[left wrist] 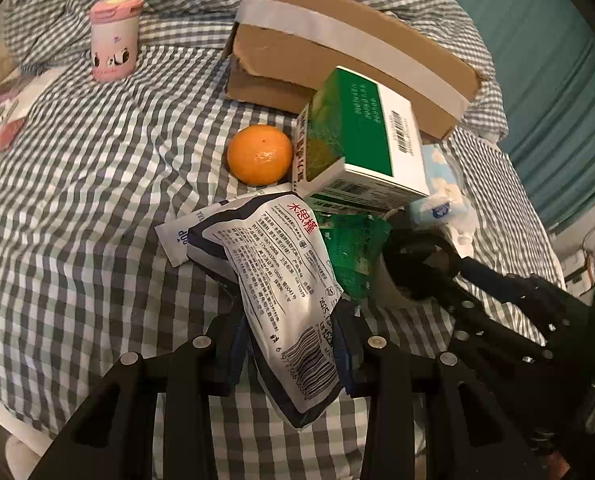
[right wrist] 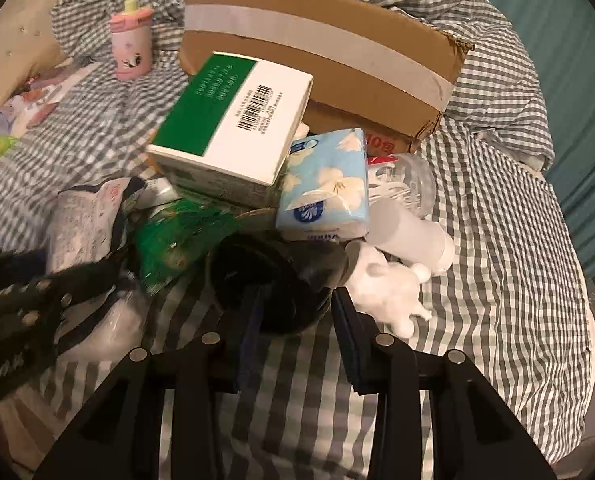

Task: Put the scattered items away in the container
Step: 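Carry the printed snack bag in the left tool toward the box while the right tool carries a black item, then open both tools over the cardboard box to drop the snack bag and black item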

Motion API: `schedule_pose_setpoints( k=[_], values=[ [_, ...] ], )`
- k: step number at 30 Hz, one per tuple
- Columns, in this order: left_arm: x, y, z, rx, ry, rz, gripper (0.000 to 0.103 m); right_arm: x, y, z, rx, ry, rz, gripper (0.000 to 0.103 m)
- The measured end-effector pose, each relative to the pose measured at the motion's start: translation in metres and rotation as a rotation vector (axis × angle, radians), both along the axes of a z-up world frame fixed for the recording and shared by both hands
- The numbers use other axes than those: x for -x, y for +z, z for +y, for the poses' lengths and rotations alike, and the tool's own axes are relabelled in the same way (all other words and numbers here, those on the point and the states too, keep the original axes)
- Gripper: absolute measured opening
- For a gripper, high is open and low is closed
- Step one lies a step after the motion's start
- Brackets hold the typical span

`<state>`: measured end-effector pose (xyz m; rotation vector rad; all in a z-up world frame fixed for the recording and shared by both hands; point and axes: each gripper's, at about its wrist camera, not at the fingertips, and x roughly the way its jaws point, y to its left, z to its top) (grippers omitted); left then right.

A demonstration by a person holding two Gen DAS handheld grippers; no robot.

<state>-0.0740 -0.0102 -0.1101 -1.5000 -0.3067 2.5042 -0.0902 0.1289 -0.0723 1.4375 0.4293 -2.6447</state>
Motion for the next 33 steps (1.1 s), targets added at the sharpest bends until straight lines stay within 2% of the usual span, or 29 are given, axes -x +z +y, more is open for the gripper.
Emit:
schedule_pose_setpoints(
  k=[1,4,8,15,20,26,29,33],
  values=[
    [0.001,-0.002,0.000,0.001,-0.003,0.001,0.037,0.004,-0.002,0.001,-0.019,-0.014,0.000,0.020],
    [0.003,-0.002,0.000,0.002,-0.013,0.008,0.034,0.005,0.002,0.010,0.021,-0.031,-0.003,0.018],
    [0.001,0.005,-0.002,-0.001,-0.012,0.019,0.030,-0.006,0.025,0.028,0.099,-0.033,0.028,0.012],
    [-0.012,0.042,-0.006,0.030,0.005,0.096,0.030,-0.028,0.070,0.041,0.179,-0.027,0.095,0.012],
    [-0.016,0.084,-0.009,0.059,0.013,0.165,0.030,-0.024,0.105,0.043,0.223,-0.031,0.130,0.012],
    [0.008,0.143,0.000,0.054,-0.016,0.278,0.030,0.008,0.160,0.050,0.266,-0.018,0.213,0.012],
    [0.044,0.173,0.010,0.028,-0.077,0.322,0.030,0.040,0.188,0.054,0.293,-0.010,0.261,0.012],
    [0.091,0.203,0.025,0.037,-0.113,0.386,0.030,0.089,0.212,0.059,0.299,-0.021,0.299,0.012]
  ],
)
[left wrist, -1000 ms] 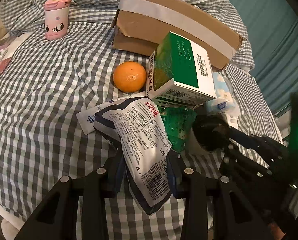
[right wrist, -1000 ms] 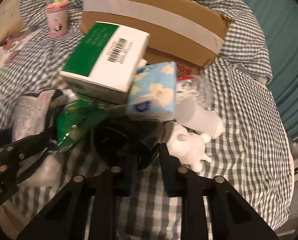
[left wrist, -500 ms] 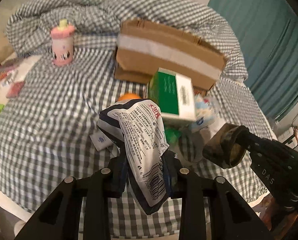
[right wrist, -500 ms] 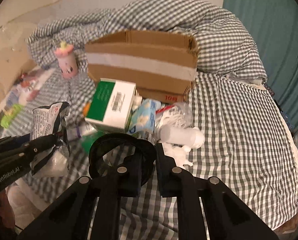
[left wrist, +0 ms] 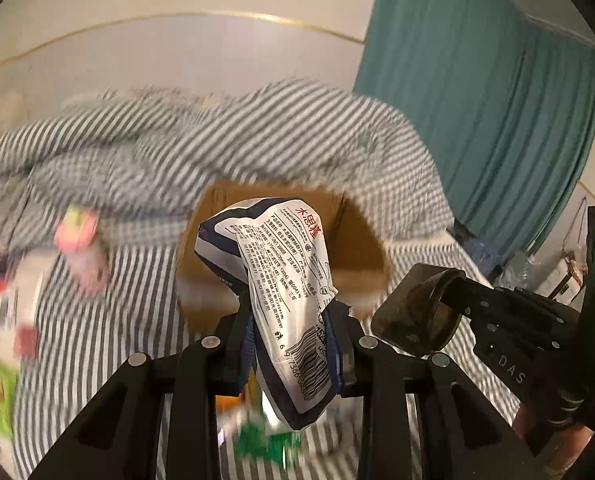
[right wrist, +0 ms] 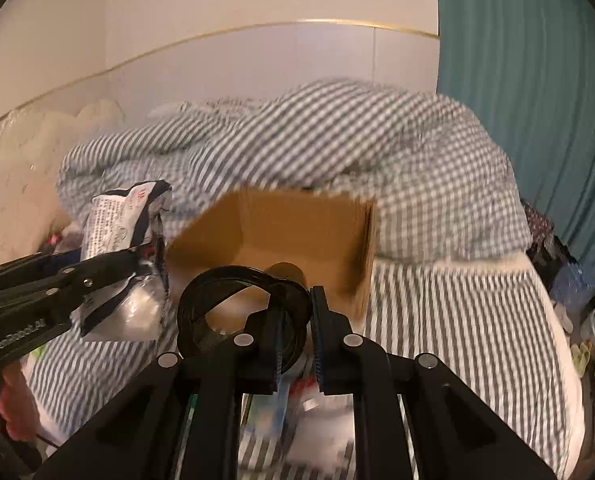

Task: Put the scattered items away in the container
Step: 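Open both tools over the cardboard box to drop the snack bag and black item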

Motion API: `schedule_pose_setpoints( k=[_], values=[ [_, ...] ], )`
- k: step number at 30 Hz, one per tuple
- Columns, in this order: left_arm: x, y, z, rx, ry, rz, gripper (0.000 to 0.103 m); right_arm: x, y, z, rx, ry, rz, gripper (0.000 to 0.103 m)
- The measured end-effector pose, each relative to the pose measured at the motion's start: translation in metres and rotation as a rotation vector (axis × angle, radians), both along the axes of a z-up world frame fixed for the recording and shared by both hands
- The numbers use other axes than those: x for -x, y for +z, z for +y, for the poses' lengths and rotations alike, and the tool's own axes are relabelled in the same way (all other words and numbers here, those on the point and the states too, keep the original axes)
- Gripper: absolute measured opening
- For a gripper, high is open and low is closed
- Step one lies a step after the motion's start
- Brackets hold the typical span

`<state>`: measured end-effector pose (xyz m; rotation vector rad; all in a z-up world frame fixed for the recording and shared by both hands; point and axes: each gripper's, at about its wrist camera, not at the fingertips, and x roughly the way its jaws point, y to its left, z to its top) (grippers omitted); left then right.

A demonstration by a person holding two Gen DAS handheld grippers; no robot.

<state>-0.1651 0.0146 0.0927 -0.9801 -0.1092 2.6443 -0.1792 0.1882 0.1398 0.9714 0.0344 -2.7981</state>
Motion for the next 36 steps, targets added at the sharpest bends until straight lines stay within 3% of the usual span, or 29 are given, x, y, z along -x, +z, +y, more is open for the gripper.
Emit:
schedule_pose_setpoints(
  k=[7,8,9,10,11,13,15,19,27,30,36],
  values=[
    [0.094,-0.009,0.023,0.026,0.016,-0.019,0.033,0.090,-0.019,0.009,0.020,-0.055,-0.059,0.012],
    [0.102,-0.014,0.025,0.023,0.016,-0.016,0.037,0.100,-0.023,0.011,0.019,-0.081,-0.061,0.019],
    [0.110,-0.017,0.027,0.024,0.020,-0.001,0.054,0.107,-0.027,0.012,0.007,-0.109,-0.062,0.034],
    [0.118,-0.021,0.029,0.030,0.038,0.024,0.083,0.112,-0.031,0.014,-0.018,-0.145,-0.068,0.087],
    [0.122,-0.022,0.031,0.041,0.065,0.045,0.097,0.115,-0.035,0.017,-0.052,-0.194,-0.067,0.101],
    [0.125,-0.027,0.030,0.055,0.123,0.093,0.103,0.112,-0.037,0.026,-0.044,-0.220,-0.028,0.101],
    [0.132,-0.032,0.030,0.056,0.101,0.067,0.103,0.107,-0.037,0.036,0.016,-0.178,-0.035,0.101],
    [0.134,-0.042,0.031,0.085,0.106,0.035,0.103,0.094,-0.034,0.042,0.016,-0.183,-0.030,0.101],
    [0.072,-0.033,0.020,0.091,0.067,-0.004,0.103,0.020,-0.015,0.056,0.039,-0.139,-0.004,0.101],
    [0.035,-0.046,0.013,0.090,0.076,-0.027,0.103,-0.012,-0.028,0.064,0.054,-0.151,-0.023,0.101],
    [-0.021,-0.113,0.010,0.063,0.103,-0.157,0.103,-0.066,-0.084,0.076,0.105,-0.190,-0.107,0.101]
  ],
)
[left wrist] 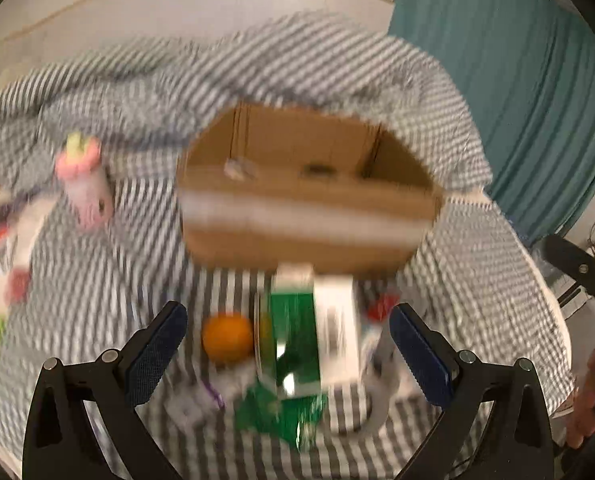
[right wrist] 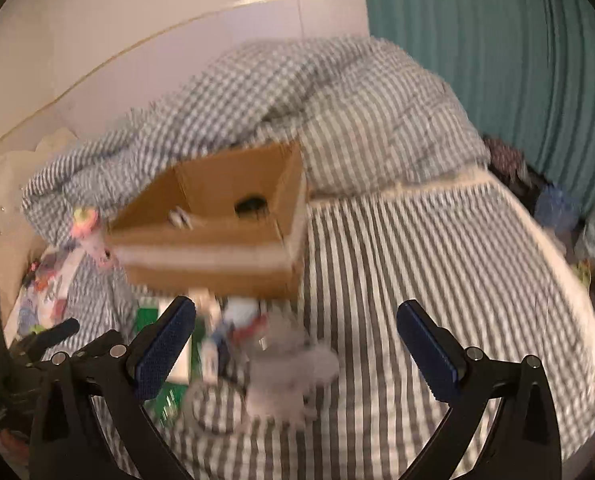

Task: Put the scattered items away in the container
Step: 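Open both tools over the cardboard box to drop the snack bag and black item, then grasp the green-and-white medicine box with the left tool while the right tool grasps the white plush toy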

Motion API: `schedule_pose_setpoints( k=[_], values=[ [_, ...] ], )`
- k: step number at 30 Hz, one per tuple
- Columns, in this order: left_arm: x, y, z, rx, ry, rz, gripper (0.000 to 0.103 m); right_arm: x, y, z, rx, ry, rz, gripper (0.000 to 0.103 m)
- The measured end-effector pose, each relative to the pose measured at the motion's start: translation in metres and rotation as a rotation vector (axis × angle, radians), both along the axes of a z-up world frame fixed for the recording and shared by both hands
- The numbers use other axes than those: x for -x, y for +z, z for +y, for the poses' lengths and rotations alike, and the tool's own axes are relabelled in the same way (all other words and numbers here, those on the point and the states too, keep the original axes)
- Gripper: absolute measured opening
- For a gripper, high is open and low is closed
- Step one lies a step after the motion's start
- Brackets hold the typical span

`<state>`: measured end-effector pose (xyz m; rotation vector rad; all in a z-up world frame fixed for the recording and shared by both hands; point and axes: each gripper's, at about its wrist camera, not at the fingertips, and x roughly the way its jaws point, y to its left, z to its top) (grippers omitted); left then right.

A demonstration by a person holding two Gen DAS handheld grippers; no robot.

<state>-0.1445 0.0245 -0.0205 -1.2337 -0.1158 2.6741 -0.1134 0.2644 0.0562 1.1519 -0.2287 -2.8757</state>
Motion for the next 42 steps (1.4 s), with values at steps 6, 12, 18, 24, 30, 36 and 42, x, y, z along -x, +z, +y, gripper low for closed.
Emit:
schedule_pose_setpoints(
  k=[6,12,18,24,30,36,42],
  values=[
    [-0.031,-0.048,0.009,-0.051,0.004,-0.083,0.103,-0.033,-0.048,0.008,0.004,-0.017,-0.080,0.101],
    [-0.032,-0.054,0.032,0.025,-0.030,-0.030,0.103,-0.038,-0.071,0.012,0.023,-0.008,-0.105,0.101],
    [-0.015,-0.066,0.049,0.030,-0.059,-0.041,0.103,-0.022,-0.084,0.010,0.033,0.012,-0.138,0.101],
    [0.011,-0.090,0.052,0.082,-0.034,-0.082,0.103,-0.006,-0.101,0.005,0.032,0.031,-0.176,0.101],
    [0.024,-0.100,0.035,0.017,-0.014,-0.132,0.090,0.004,-0.117,-0.006,0.023,0.053,-0.222,0.101],
    [0.017,-0.091,0.029,-0.005,0.004,-0.124,0.088,0.014,-0.131,-0.026,0.032,0.073,-0.261,0.101],
    [0.003,-0.058,0.010,-0.031,0.022,-0.057,0.088,0.030,-0.151,-0.039,0.019,0.031,-0.320,0.101]
  ],
)
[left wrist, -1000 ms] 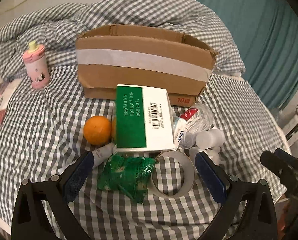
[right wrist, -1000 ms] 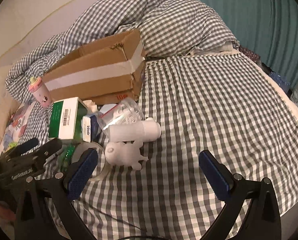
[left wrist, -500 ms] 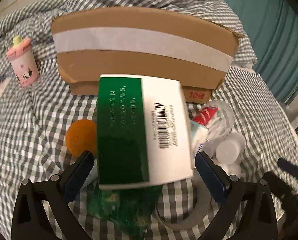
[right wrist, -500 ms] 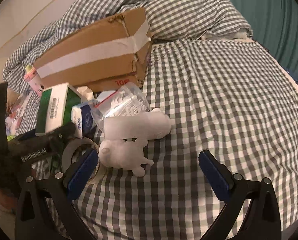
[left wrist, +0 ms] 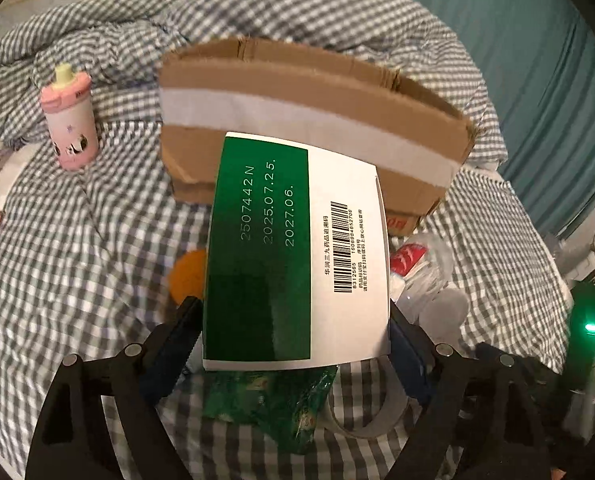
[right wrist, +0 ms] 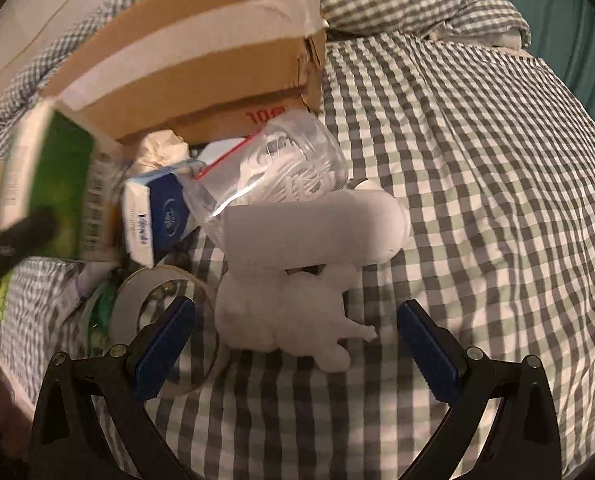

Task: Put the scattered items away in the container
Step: 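Grasp the green-and-white medicine box with the left tool while the right tool grasps the white plush toy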

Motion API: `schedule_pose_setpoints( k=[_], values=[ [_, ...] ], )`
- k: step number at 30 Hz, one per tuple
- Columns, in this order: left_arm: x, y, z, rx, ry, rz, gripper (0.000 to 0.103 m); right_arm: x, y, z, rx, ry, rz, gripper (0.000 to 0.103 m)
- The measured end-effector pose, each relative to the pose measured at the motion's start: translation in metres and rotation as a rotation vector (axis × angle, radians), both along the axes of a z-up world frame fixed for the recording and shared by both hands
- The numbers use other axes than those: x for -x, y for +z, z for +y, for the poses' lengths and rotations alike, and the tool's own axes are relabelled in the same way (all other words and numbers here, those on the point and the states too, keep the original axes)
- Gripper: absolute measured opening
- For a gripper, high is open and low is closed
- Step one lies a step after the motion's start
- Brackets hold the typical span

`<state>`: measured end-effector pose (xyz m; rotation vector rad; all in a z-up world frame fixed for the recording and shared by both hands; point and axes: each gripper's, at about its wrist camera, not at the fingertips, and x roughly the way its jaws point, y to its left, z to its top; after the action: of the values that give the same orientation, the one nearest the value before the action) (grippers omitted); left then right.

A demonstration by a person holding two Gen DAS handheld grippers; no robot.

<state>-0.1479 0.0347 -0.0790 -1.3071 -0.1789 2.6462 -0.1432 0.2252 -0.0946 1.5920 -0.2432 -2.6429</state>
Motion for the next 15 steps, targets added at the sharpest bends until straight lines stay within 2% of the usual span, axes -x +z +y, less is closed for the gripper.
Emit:
schedule_pose_setpoints(
  k=[7,8,11,15],
  values=[
    [-0.001,0.003,-0.017,0.004,0.020,0.003,0.088,0.009,-0.015,0.007,-0.002,-0.085,-0.049,0.100],
    [-0.003,0.002,-0.018,0.007,0.018,0.001,0.088,0.009,-0.016,0.007,-0.003,-0.085,-0.047,0.091],
    [-0.007,-0.002,-0.016,0.009,0.020,-0.015,0.088,0.005,-0.012,0.008,0.006,-0.080,-0.041,0.077],
    [-0.015,-0.004,-0.016,0.029,0.022,-0.016,0.088,-0.012,0.005,0.006,0.016,-0.058,-0.005,0.077]
  ],
)
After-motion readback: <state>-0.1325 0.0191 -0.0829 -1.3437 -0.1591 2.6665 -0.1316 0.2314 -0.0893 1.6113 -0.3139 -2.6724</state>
